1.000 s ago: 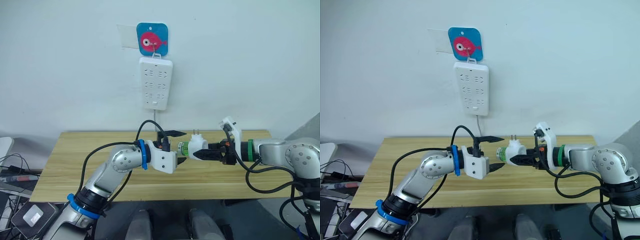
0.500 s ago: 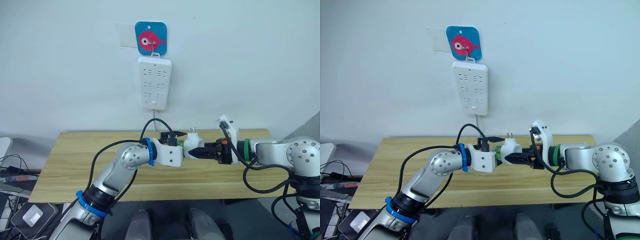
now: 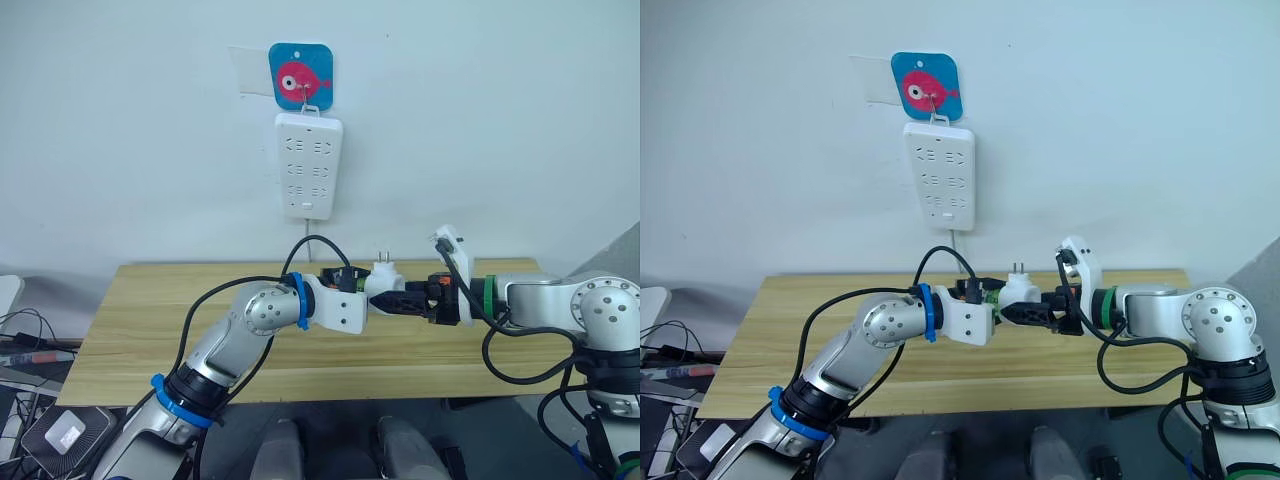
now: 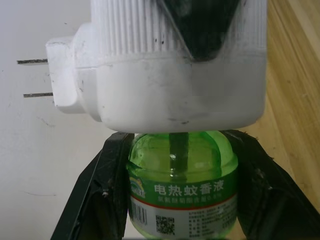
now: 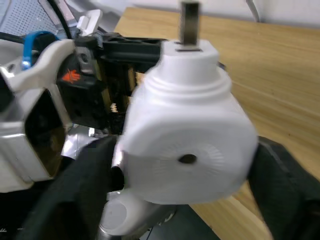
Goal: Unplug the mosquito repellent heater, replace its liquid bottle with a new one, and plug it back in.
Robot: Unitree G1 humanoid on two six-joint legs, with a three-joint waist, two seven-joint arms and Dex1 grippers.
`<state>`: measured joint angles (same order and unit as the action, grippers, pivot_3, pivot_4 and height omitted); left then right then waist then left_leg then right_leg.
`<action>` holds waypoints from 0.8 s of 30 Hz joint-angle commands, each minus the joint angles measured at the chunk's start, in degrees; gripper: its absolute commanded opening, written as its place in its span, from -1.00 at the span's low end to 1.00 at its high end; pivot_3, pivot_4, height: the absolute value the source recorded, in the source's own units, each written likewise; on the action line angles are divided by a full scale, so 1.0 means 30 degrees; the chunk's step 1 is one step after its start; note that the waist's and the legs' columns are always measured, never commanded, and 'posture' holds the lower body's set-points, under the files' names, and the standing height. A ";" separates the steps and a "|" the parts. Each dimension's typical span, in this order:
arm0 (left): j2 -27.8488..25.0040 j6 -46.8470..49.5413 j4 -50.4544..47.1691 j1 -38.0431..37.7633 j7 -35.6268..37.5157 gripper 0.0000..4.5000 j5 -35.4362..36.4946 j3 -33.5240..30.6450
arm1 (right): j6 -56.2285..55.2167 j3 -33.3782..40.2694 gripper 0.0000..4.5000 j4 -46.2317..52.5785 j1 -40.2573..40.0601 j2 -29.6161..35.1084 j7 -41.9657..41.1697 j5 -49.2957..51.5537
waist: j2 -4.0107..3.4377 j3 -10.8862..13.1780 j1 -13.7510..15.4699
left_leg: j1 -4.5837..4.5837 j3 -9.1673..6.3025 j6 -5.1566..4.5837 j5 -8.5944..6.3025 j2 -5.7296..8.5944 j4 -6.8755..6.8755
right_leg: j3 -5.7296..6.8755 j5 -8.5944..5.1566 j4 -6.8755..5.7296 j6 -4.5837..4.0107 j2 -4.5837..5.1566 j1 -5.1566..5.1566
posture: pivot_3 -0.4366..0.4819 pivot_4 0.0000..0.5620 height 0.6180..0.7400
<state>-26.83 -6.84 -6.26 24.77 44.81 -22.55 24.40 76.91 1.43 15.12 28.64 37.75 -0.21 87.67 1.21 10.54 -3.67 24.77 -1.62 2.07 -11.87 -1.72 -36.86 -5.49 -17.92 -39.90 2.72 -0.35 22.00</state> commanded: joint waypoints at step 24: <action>0.6529 0.4896 0.0419 -0.0487 -0.2530 0.01 1.0582 -0.4844 | -1.0555 -0.0272 0.96 0.7049 -0.3880 -0.5876 -0.0685 -1.1129 | -0.0005 -0.0058 -0.0986 | 0.0009 -0.0008 0.0008 0.0004 0.0001 -0.0025 | -0.0008 0.0008 -0.0029 0.0017 -0.0014 0.0013 | -0.40 -0.57 1.00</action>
<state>-7.60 8.40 -2.61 22.24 37.04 7.70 10.38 47.44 0.97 35.43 15.74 20.99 -3.08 56.46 1.19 10.37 -6.63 24.80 -1.65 2.10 -11.85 -1.72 -36.93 -5.52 -17.90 -39.99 2.77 -0.40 22.04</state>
